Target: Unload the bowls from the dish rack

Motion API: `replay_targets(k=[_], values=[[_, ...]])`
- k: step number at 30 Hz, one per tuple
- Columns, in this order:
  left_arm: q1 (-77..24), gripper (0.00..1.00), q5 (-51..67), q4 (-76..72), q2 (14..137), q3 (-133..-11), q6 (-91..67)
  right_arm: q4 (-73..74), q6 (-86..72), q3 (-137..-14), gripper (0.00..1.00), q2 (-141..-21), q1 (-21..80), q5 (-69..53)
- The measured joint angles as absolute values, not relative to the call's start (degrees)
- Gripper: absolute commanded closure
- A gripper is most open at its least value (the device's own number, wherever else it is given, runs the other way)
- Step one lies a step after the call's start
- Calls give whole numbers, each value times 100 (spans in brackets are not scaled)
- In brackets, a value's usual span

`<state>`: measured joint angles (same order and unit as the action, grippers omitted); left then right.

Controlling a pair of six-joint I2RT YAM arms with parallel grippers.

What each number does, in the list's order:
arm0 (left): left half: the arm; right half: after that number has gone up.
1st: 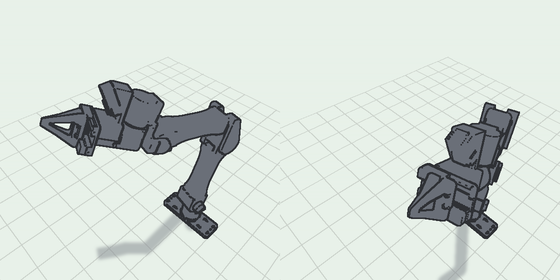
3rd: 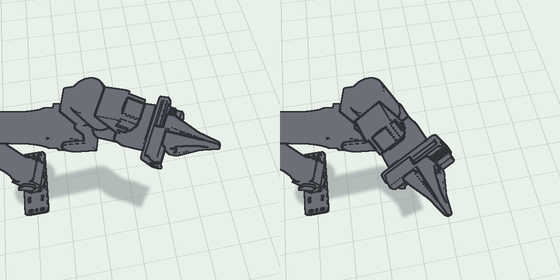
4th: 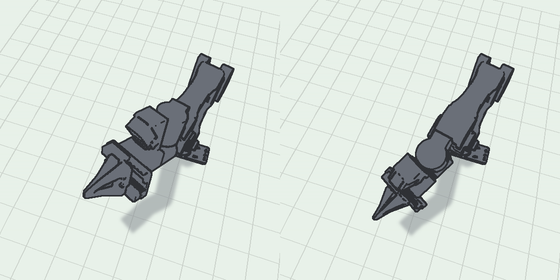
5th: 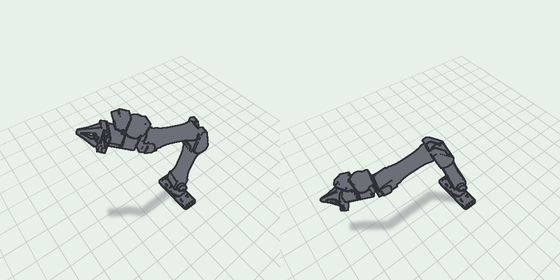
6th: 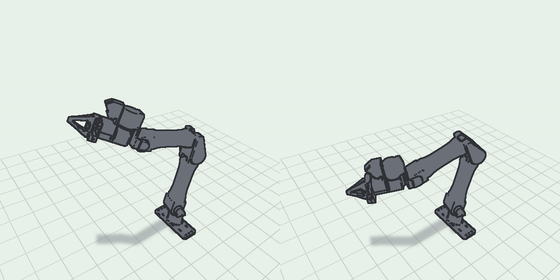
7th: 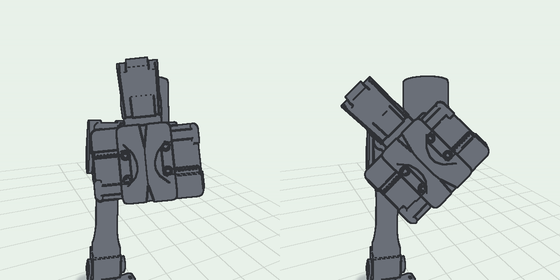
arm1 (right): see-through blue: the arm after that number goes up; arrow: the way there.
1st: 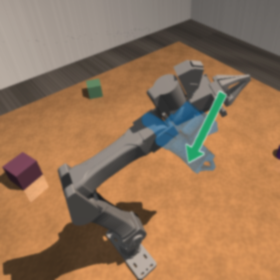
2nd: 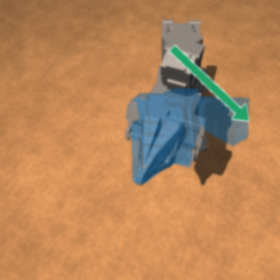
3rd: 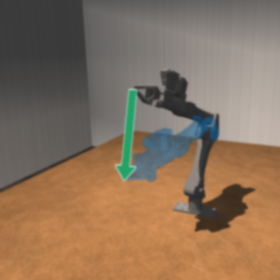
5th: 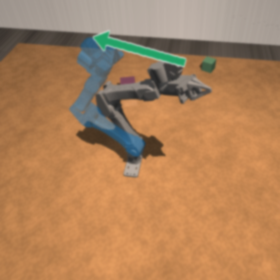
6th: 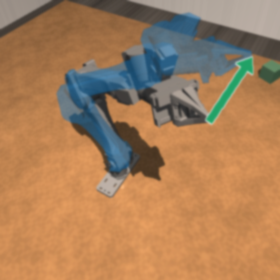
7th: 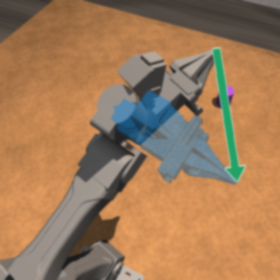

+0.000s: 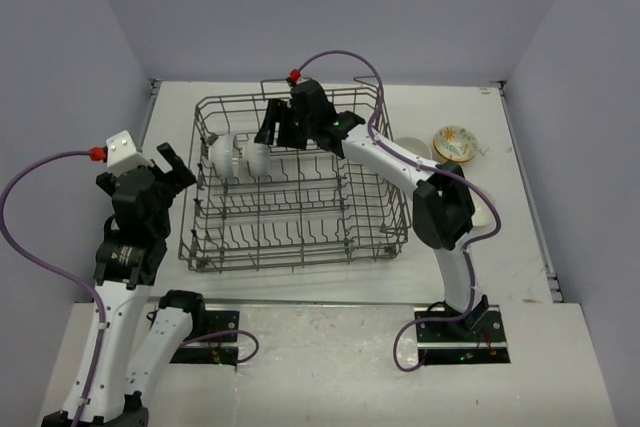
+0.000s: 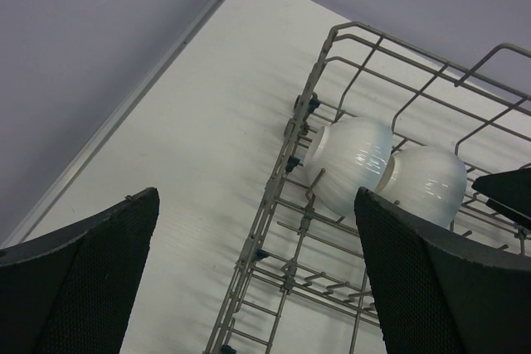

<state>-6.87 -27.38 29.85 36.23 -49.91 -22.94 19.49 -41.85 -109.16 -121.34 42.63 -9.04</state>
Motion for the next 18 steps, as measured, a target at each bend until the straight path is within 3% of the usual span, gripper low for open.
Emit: replay_targets(k=[18], values=[[-687,0,-2735,2978,3581,-4991,-2294,1175,-4678,-11026,44,-12822,4104,-1863]])
